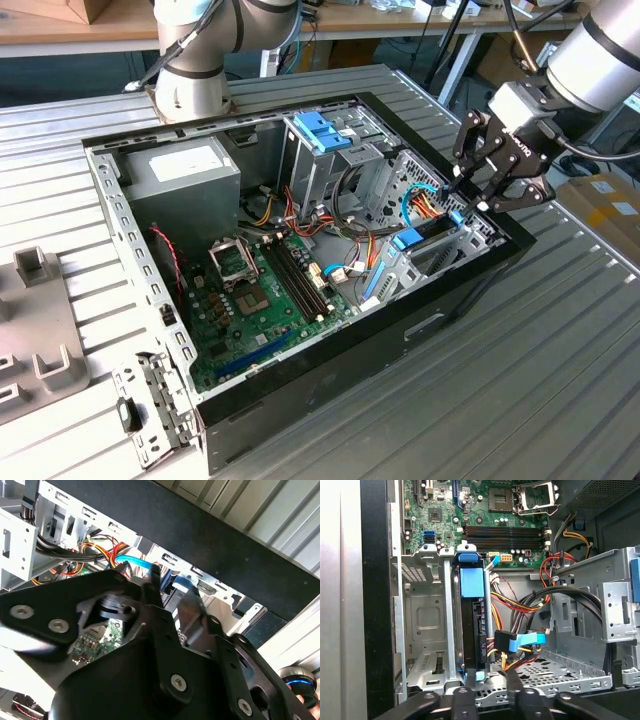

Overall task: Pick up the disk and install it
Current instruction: 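Insert the second disk wire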

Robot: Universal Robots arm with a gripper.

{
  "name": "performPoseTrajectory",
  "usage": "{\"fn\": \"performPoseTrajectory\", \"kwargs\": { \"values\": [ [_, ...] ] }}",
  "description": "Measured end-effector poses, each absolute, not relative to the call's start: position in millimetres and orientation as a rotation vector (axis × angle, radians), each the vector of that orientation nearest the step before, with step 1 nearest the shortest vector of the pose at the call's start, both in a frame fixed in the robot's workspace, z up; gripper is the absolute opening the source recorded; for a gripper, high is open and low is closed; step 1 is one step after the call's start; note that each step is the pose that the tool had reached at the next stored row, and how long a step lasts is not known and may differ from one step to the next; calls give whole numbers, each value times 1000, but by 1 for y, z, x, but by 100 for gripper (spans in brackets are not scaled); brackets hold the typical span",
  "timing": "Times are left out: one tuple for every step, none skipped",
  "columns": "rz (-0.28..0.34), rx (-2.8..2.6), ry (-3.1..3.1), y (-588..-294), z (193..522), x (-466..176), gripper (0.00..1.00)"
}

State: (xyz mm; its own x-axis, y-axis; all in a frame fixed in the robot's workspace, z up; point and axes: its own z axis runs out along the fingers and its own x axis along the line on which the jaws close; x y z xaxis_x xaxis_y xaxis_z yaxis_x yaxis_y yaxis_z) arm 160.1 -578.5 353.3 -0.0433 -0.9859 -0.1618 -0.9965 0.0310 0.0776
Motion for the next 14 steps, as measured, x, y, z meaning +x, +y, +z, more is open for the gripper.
{"fn": "performPoseTrajectory", "kwargs": {
  "values": [
    [260, -2128, 2209, -579, 353, 160, 42],
    [260, -2128, 2209, -579, 353, 160, 42],
    [260, -2128, 2209, -579, 353, 160, 42],
    [260, -2128, 2209, -579, 353, 160, 42],
    [260, -2128, 2209, -579, 354, 160, 42],
    [260, -2128, 2209, -579, 354, 160, 42],
    [260, -2128, 2209, -579, 355, 160, 42],
    [260, -2128, 2209, -579, 356, 160, 42],
    [260, -2128, 2209, -579, 357, 160, 42],
    [260, -2128, 2209, -579, 358, 160, 42],
    [260, -2128, 2209, -579, 359, 160, 42],
    [260, -2128, 2209, -579, 360, 160, 42],
    [260, -2128, 2209, -579, 361, 160, 42],
    [260, -2128, 2209, -579, 361, 160, 42]
  ]
}}
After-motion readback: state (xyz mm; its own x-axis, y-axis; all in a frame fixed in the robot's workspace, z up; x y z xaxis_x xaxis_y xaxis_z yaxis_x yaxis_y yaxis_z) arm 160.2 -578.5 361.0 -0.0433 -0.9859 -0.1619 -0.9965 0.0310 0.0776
